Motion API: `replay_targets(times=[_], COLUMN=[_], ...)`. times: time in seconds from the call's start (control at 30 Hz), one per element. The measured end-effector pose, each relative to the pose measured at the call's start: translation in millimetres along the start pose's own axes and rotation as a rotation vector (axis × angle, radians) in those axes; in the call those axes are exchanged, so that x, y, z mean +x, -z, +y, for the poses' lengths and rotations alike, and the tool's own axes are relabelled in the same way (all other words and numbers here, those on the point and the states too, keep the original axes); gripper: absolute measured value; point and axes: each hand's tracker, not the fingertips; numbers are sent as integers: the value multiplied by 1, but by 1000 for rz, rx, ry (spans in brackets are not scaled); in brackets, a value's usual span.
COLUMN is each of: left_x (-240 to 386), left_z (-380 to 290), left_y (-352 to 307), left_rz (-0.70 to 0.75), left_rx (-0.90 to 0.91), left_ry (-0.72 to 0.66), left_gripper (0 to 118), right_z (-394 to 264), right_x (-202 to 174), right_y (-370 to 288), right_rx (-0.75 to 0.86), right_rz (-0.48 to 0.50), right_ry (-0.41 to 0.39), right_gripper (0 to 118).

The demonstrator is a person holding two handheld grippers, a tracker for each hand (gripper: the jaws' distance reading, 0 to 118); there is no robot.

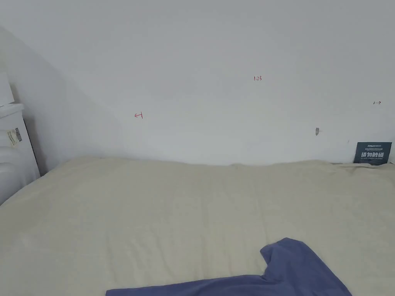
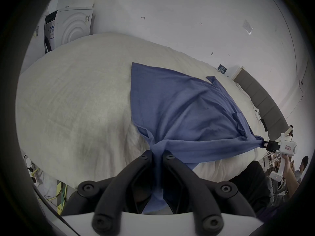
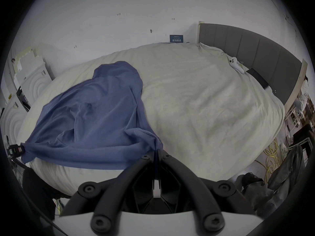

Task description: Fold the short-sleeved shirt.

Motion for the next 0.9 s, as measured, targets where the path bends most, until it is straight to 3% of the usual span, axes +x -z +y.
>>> replay_targets(times=[0.07,0.1,0.13,0.17,0.23,0.3,0.37,0.4,0.47,0.53,0.67,0.9], left_x=[0,-1,-2,-5,-7,-2,9,16,32,52,87,129], left_z=[1,2,4,8,17,37,58,69,89,105,126,131], left_y=[0,-1,-2,-7,-21,-47,-72,-85,-106,-122,-143,-146], left_rz=[6,11,31,74,144,204,232,233,203,199,115,64], left_rx=[7,26,31,74,125,254,362,421,514,569,675,730], left_ry=[0,0,-16,-35,12,83,115,130,165,196,228,268], left_gripper=[11,21,44,65,90,92,93,93,102,106,106,105], right_z=[-2,-2,-1,-1,3,12,26,34,52,66,86,92], right_x=[-2,-2,-2,-1,0,-7,-15,-20,-32,-45,-73,-120], right_y=[0,-1,-4,-10,-29,-56,-81,-92,-114,-131,-151,-165], right_rx=[33,44,55,91,173,304,416,471,561,625,688,697], right_rz=[-1,-5,-17,-59,-114,-173,-199,-189,-146,-87,31,147], right_ry=[-24,-28,-33,-43,-96,-157,-170,-166,-137,-120,-112,-127], right_gripper=[2,4,14,32,63,68,71,76,96,105,105,105])
